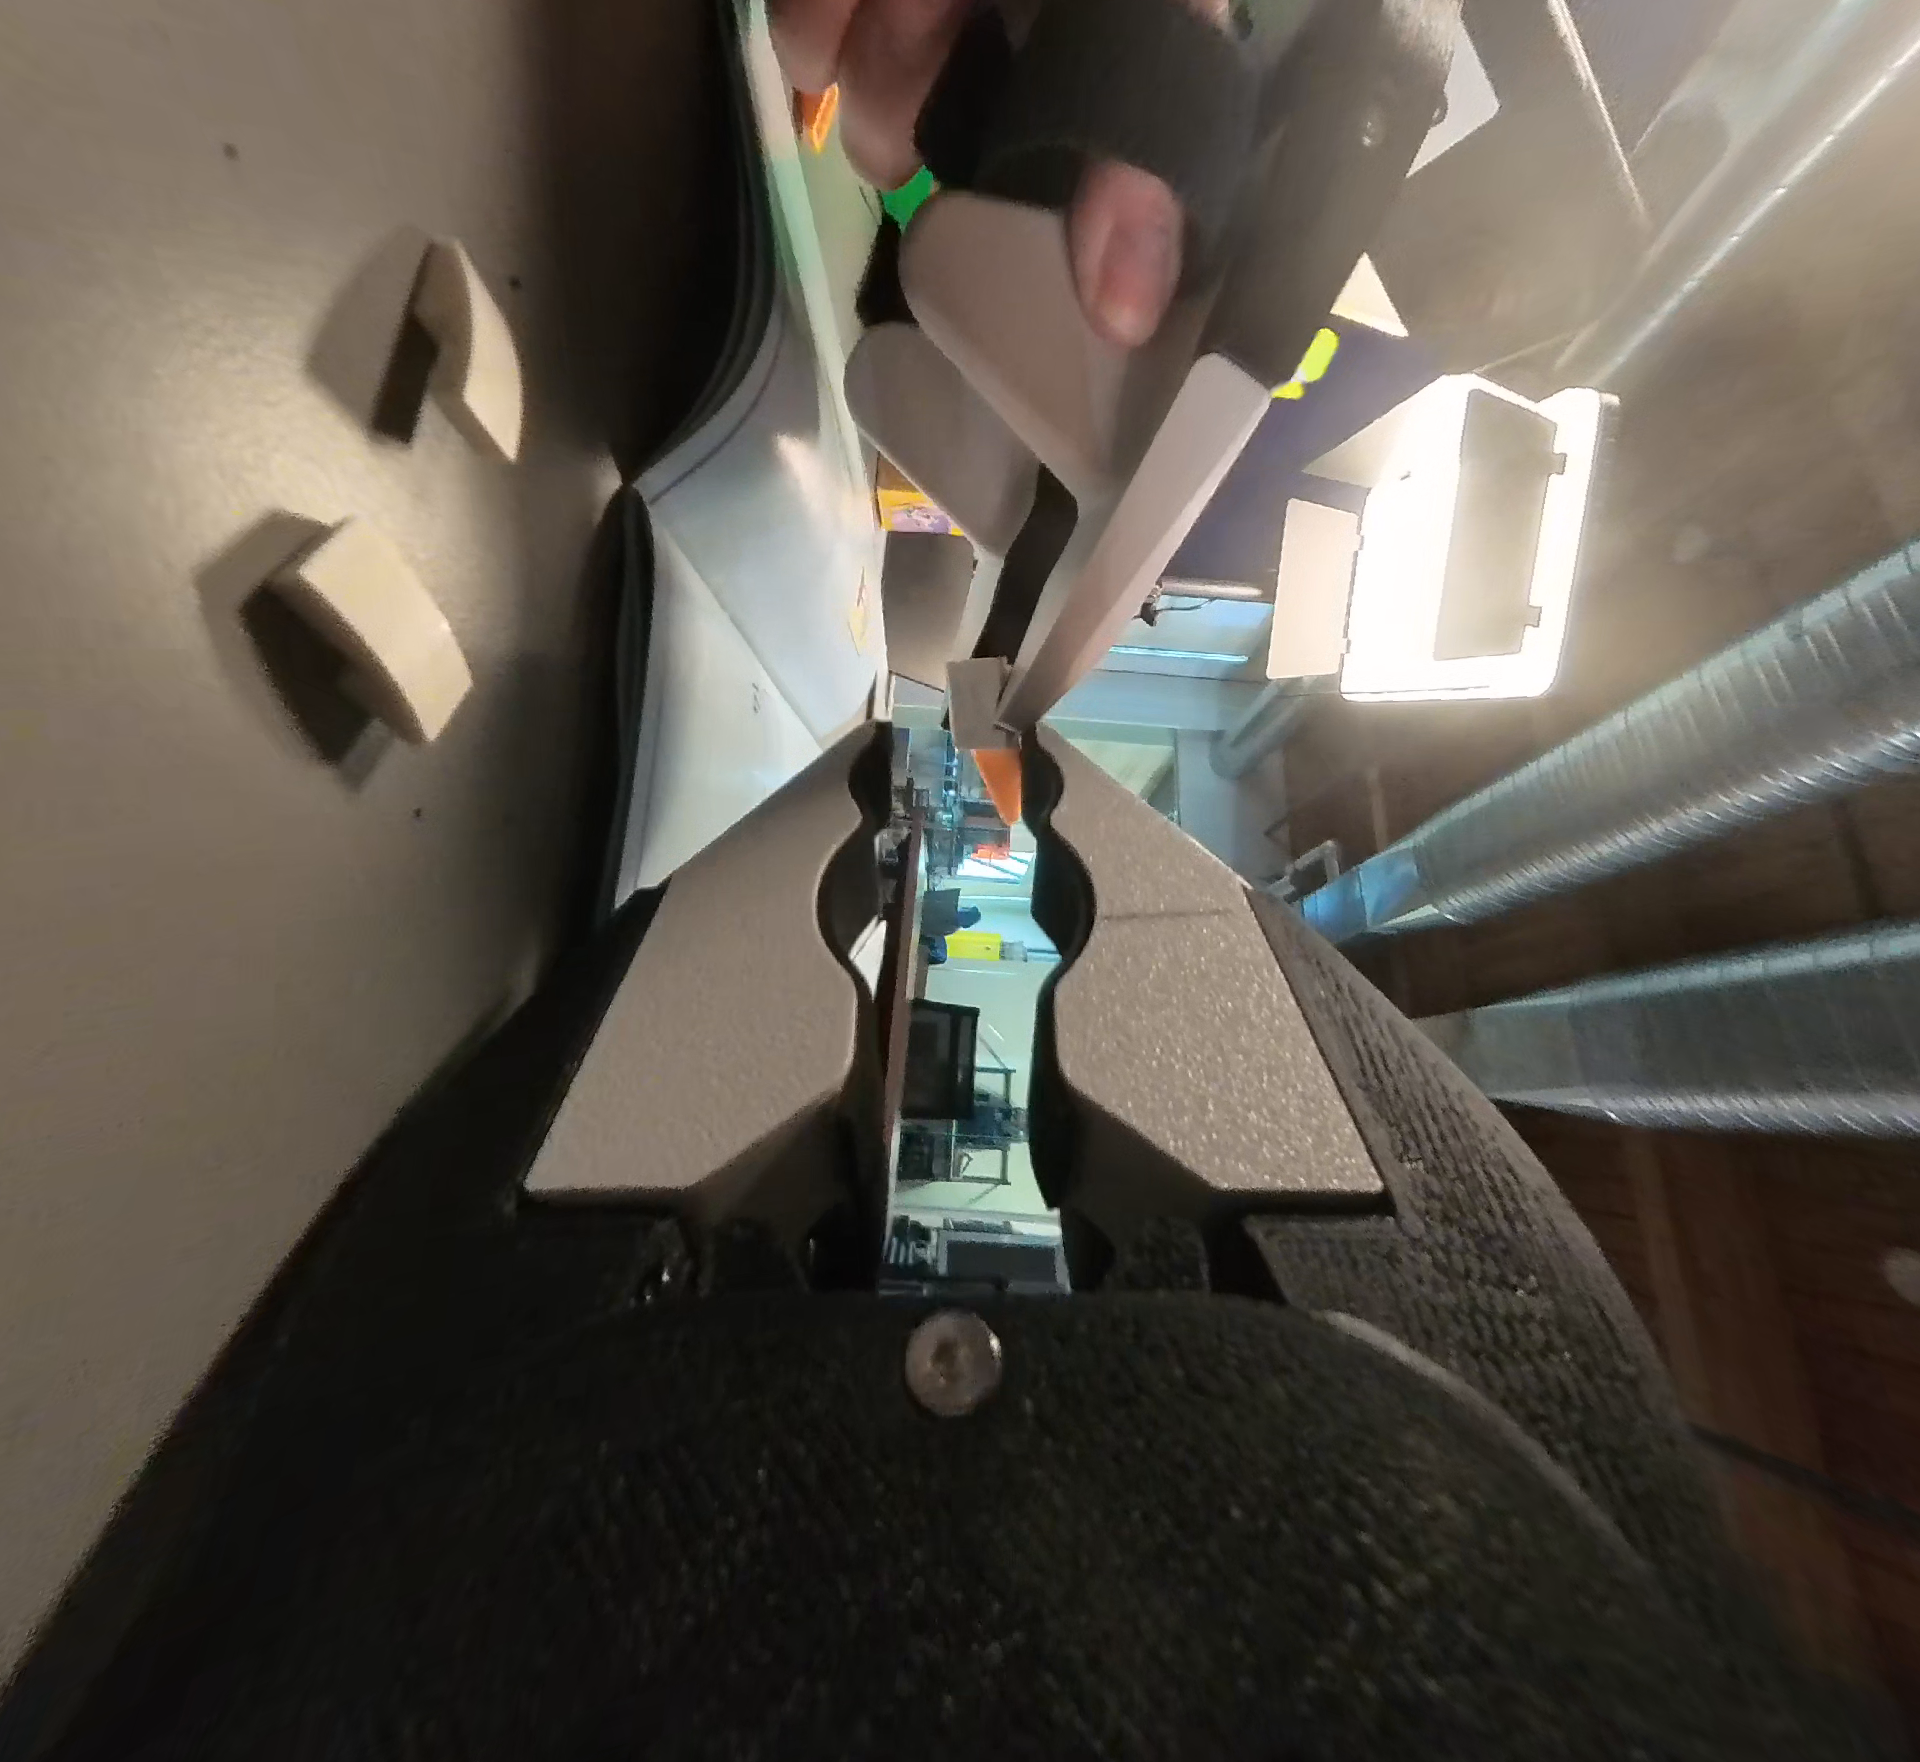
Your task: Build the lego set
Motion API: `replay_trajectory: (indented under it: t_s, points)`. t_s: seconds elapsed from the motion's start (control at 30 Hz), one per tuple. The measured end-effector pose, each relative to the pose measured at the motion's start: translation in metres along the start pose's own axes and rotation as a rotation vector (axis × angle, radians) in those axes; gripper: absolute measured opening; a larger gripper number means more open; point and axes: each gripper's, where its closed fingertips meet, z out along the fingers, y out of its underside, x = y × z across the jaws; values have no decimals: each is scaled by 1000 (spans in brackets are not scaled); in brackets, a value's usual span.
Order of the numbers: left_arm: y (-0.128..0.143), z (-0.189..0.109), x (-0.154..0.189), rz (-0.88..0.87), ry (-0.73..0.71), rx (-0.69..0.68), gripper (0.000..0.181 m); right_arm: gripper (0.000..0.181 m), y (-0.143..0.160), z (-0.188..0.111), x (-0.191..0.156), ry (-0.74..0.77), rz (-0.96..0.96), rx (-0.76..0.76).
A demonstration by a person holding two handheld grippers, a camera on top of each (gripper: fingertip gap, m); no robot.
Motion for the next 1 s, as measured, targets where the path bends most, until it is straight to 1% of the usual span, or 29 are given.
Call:
replay_trajectory:
  t_s: [0.13, 0.17, 0.2, 0.5, 0.67, 1.0]
  points:
    - [1, 0, 2, 1, 17, -5, 30, 23, -2, -1, 0, -1, 10, 16]
    - [1, 0, 3, 1, 21, -5, 30, 19, -2, -2, 1, 3, 12, 18]
    - [1, 0, 3, 1, 23, -8, 30, 11, -2, -2, 4, 15, 13, 17]
    - [3, 1, 7, 11, 47, -22, 30, 10, -4, -6, 5, -6, 35, 34]
    - [2, 1, 8, 0, 68, -18, 31, 10, -4, -6, 6, -25, 106, 31]
    - [-5, -3, 13, 8, 94, 44, 32, 10, -6, -7, 16, 31, 128, 34]
